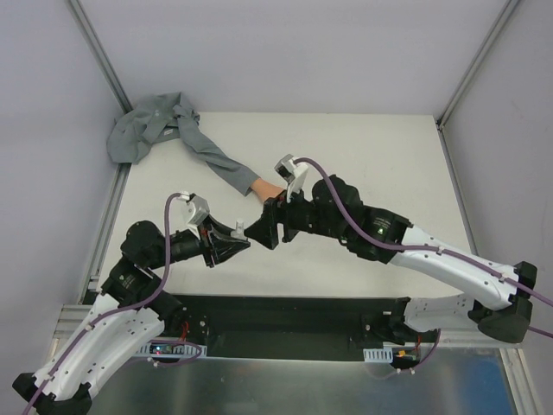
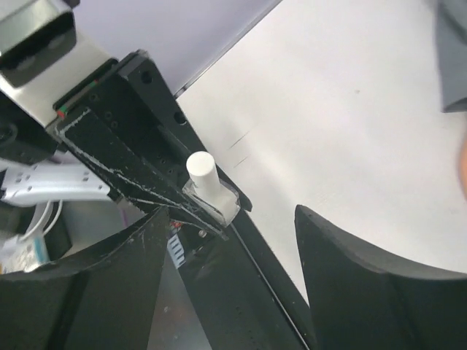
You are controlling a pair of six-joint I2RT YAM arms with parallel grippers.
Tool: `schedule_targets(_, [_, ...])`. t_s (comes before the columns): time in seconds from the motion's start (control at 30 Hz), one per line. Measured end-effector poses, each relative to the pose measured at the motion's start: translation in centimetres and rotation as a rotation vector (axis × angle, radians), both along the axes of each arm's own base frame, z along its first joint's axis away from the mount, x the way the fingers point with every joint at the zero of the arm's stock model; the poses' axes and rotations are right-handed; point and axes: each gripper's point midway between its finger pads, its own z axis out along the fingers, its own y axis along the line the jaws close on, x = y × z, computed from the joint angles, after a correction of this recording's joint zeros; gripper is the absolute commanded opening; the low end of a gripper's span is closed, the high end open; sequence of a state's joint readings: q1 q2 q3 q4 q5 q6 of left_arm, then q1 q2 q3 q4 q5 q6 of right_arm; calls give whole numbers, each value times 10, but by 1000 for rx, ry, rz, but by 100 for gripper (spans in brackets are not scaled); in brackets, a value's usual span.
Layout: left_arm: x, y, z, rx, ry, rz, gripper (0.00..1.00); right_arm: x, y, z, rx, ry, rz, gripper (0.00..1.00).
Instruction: Paint the nails
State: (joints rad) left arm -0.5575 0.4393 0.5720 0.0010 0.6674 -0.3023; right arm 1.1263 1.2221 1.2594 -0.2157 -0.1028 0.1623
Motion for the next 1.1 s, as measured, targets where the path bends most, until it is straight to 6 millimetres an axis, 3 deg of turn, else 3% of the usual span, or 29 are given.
schedule_targets(0.17, [18,4,-6,28,11,88,0,16,-3,12,-39,-17,-172,69])
schedule_targets(0.3, [24,5,-9,43,14,118,0,27,9,10,-77,-35,-242,59])
schedule_targets(0.5, [27,7,-11,51,22,138,0,28,32,-14,-140,-19,-260,39])
schedule_targets(0.6, [28,8,-13,56,29,148,0,26,41,-22,-150,-10,-255,23])
schedule_targets(0.67, [28,8,-15,62,37,151,0,25,46,-24,-149,-9,-253,3])
schedule_targets(0.77, [28,9,-15,65,33,152,0,26,46,-24,-149,-23,-248,1])
schedule_targets(0.87, [23,7,-13,69,33,124,0,23,48,-22,-119,-87,-150,1])
schedule_targets(0.97, [1,-2,-7,39,58,-16,0,1,41,-21,11,-47,155,0])
schedule_targets(1.1, [-19,-15,16,-54,86,-178,0,-17,30,1,143,-9,472,0])
